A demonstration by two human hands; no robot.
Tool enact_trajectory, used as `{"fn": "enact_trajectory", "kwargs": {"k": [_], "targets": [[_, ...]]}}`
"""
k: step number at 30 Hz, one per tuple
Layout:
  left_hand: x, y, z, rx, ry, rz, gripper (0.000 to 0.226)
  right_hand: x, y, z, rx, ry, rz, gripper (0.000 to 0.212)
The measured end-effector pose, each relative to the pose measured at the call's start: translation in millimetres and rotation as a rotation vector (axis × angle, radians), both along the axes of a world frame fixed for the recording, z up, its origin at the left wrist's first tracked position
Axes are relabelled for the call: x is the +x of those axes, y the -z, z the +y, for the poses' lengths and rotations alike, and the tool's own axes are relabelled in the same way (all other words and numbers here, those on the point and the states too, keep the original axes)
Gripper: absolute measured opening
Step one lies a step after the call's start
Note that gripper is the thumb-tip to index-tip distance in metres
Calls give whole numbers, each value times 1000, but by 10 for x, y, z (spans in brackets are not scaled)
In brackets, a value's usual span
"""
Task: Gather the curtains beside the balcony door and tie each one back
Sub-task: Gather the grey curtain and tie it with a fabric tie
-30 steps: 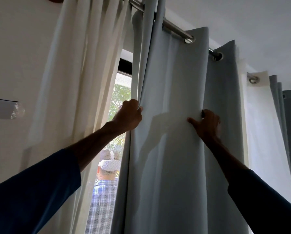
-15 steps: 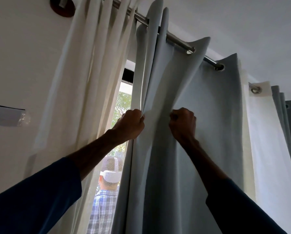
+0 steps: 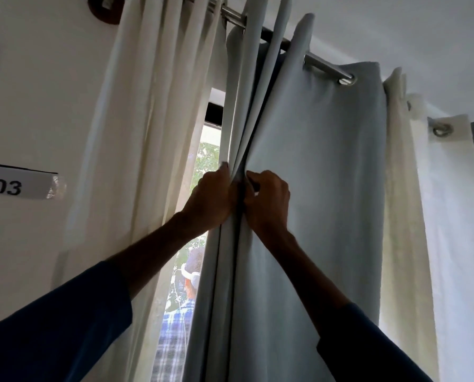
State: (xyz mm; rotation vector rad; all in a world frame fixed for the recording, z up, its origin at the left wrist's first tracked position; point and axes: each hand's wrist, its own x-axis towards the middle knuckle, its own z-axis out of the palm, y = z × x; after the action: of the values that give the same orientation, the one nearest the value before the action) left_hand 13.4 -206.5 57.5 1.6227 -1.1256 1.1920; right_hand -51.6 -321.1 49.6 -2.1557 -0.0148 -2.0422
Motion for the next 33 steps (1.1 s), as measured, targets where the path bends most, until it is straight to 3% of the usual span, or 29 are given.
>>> {"fn": "enact_trajectory", "kwargs": {"k": [2, 4, 7, 10, 14, 19, 26, 33], "targets": [[-121, 83, -26, -134, -29, -79, 52, 2, 136, -47, 41, -43, 1, 21], [-184, 148, -27, -210, -21, -203, 64, -53, 231, -67, 64, -104, -20, 14], [-92, 160, -76, -188, -106, -298, 45, -185, 284, -80, 83, -226, -78, 9], [-96, 159, -150, -169, -84, -277, 32, -292, 274, -87, 71, -275, -110, 10], [-219, 95, -248, -216, 91, -69, 25, -305, 309, -81, -16, -250, -93, 13], [-380, -35, -313, -235, 142, 146, 20, -246, 388, -127, -25, -210, -124, 13], [-507, -147, -365, -205, 44, 229, 44, -302, 439, -165, -35, -278, -155, 2], [-595, -21, -381, -207, -33, 76, 45, -457, 550, -387, -187, -305, 36, 19]]}}
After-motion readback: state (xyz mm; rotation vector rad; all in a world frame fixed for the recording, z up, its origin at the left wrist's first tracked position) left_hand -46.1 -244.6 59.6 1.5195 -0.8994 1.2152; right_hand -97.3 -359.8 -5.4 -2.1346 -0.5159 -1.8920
